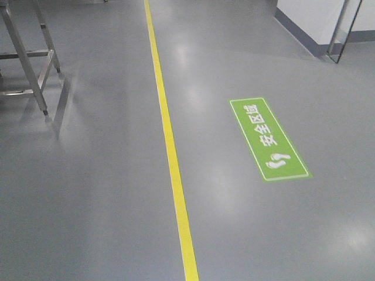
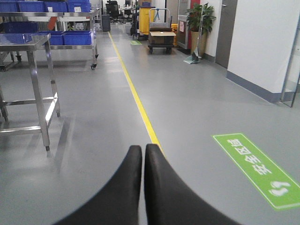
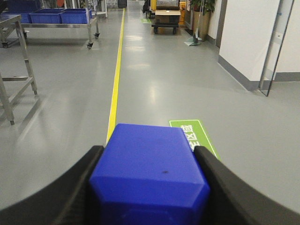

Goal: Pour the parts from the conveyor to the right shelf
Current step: 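Drive along the yellow floor line toward the bin shelves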

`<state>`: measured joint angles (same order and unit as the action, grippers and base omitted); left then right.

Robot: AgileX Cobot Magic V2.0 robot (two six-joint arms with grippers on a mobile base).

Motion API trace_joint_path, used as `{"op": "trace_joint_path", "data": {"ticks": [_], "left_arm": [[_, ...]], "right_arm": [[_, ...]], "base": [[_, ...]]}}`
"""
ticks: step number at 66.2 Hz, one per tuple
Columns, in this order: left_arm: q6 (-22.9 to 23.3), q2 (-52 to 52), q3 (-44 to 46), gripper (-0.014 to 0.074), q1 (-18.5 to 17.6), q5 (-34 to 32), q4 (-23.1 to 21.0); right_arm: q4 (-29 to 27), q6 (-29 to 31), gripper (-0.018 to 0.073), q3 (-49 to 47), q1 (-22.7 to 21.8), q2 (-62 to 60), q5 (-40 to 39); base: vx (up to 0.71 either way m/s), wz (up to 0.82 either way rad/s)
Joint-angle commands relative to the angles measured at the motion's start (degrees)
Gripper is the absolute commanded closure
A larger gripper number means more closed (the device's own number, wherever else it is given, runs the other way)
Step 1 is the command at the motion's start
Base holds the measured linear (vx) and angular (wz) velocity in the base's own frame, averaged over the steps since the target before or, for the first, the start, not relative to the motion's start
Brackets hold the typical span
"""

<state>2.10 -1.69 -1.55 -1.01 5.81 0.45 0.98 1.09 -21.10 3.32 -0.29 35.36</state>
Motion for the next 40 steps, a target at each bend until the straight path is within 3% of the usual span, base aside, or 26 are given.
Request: {"op": "trace_joint_path", "data": {"ticks": [1, 40], "left_arm": [[0.5, -1.0, 1.1, 0.0602, -0.4, -4.5, -0.5], [0.5, -1.0, 1.1, 0.0602, -0.4, -4.5, -0.5]], "right_arm": [[0.2, 0.0, 0.0564, -1.6, -0.1, 1.2, -4.4], [0.2, 0.0, 0.0564, -1.6, -0.1, 1.2, -4.3]], "base": [[0.69, 0.08], [0.71, 0.16]]}}
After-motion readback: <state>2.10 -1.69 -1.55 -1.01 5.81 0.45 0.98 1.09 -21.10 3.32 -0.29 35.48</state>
